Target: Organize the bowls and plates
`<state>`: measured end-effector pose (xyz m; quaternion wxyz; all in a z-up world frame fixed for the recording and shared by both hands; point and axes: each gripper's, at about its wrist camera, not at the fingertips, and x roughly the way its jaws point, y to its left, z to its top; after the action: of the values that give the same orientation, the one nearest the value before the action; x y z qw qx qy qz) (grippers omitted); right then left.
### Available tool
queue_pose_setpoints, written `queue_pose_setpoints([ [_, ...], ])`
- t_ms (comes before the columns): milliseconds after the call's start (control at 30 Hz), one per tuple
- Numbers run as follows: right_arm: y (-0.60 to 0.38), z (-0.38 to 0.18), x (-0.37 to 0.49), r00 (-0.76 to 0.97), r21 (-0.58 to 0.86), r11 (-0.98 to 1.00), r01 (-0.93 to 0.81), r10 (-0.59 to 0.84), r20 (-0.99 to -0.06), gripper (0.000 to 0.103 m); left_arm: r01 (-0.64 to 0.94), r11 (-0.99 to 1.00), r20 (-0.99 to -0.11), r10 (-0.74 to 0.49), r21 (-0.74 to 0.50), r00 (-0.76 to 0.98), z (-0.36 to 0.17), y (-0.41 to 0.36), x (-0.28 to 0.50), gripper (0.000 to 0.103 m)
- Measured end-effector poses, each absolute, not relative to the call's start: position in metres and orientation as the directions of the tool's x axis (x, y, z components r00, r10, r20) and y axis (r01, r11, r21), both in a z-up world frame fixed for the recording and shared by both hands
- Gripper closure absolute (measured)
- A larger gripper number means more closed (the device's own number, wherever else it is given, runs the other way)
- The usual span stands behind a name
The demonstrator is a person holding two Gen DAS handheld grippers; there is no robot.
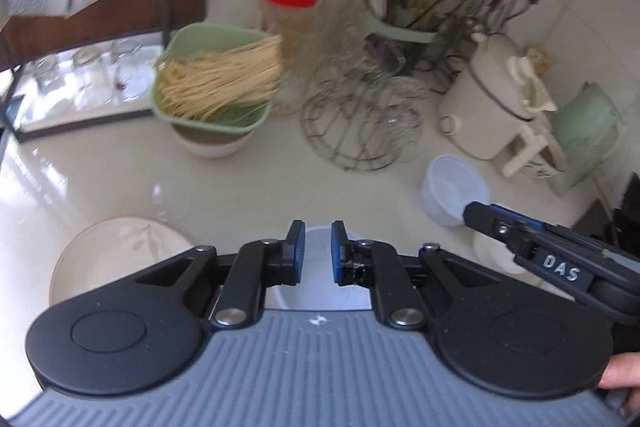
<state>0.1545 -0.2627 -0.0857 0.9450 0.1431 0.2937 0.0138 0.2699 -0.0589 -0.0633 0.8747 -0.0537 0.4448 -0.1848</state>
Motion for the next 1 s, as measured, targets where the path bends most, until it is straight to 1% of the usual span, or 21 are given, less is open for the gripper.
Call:
queue_pose_setpoints([
  [200, -0.253, -0.08, 0.144, 0.834, 0.305, 0.941, 0.147, 0.048, -0.55, 0.074, 0.367, 0.895, -0.736, -0.424, -0.253, 0.528, -0.056, -0.06, 0.27, 0.089],
  [333, -0.246, -0.078, 0.135, 0.839, 0.264, 0.95, 0.169, 0.002, -0.544, 0.074, 0.408, 0.874, -0.731, -0.458, -0.265, 0.506, -0.061, -0.06, 0.275, 0.089],
  [500, -0.243, -0.081, 0.125, 0.838, 0.271, 0.933, 0.238, -0.056, -0.543, 0.074, 0.47, 0.838, -0.73, -0.501, -0.277, 0.464, -0.07, -0.065, 0.278, 0.089],
  [800, -0.243, -0.088, 0.107, 0.815, 0.272, 0.904, 0.331, -0.128, -0.564, 0.074, 0.54, 0.787, -0.735, -0.551, -0.3, 0.395, -0.081, -0.077, 0.278, 0.089],
  [1000, -0.248, -0.088, 0.101, 0.805, 0.289, 0.874, 0.39, -0.171, -0.569, 0.074, 0.54, 0.787, -0.749, -0.543, -0.296, 0.38, -0.082, -0.087, 0.28, 0.089],
])
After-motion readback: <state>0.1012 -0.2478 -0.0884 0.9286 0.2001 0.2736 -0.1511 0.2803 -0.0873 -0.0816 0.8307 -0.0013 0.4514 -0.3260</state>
